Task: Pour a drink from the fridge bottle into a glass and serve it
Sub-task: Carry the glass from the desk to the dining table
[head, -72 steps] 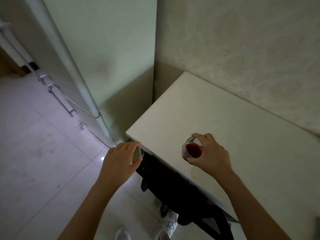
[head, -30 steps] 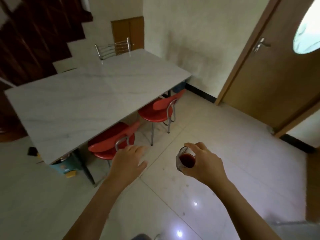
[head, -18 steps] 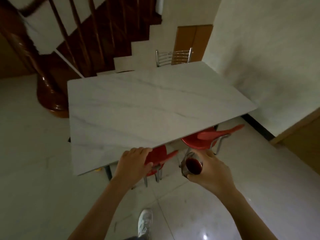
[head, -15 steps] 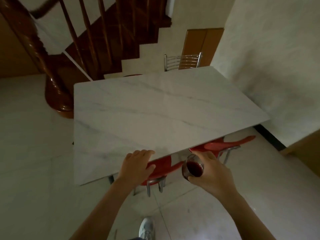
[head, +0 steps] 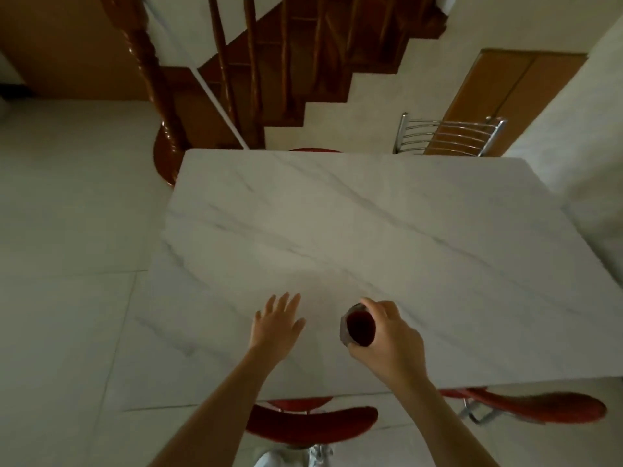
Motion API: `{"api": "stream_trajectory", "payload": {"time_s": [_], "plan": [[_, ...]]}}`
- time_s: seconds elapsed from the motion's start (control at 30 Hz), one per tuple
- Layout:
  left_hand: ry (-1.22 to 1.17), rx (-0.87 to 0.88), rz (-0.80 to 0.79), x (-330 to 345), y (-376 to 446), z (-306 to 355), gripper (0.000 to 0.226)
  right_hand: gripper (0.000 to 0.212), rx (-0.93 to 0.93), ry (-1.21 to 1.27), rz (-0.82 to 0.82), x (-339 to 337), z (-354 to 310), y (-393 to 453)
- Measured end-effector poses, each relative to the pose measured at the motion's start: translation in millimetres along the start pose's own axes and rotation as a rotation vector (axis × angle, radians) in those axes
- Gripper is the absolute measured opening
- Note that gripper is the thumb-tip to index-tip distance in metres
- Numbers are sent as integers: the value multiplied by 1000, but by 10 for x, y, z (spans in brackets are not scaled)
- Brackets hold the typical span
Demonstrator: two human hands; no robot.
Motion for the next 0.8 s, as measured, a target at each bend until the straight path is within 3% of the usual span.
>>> {"api": "stream_trajectory", "payload": {"time_s": [0.13, 0.3, 0.63, 0.8], "plan": [[-34, -135, -60, 183, 249, -220, 91, 71, -22, -19, -45, 203, 61, 508], [-26, -162, -96, 263, 367, -259, 119, 72, -57, -38, -103, 384, 40, 918], [-51, -146, -76, 294, 361, -269, 120, 73, -140, -68, -131, 599, -124, 1173], [-23, -152, -82, 288, 372, -276, 121, 96, -131, -100, -166, 634, -120, 1165]]}}
Point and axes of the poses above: each hand's wrist, its own y-axis towards the middle knuckle, its own x-axis out of the palm, z = x × y, the point moved 9 cm from there along y, towards the middle knuckle, and after that the axes turned 5 degrees about x, right-handed, at the moved point
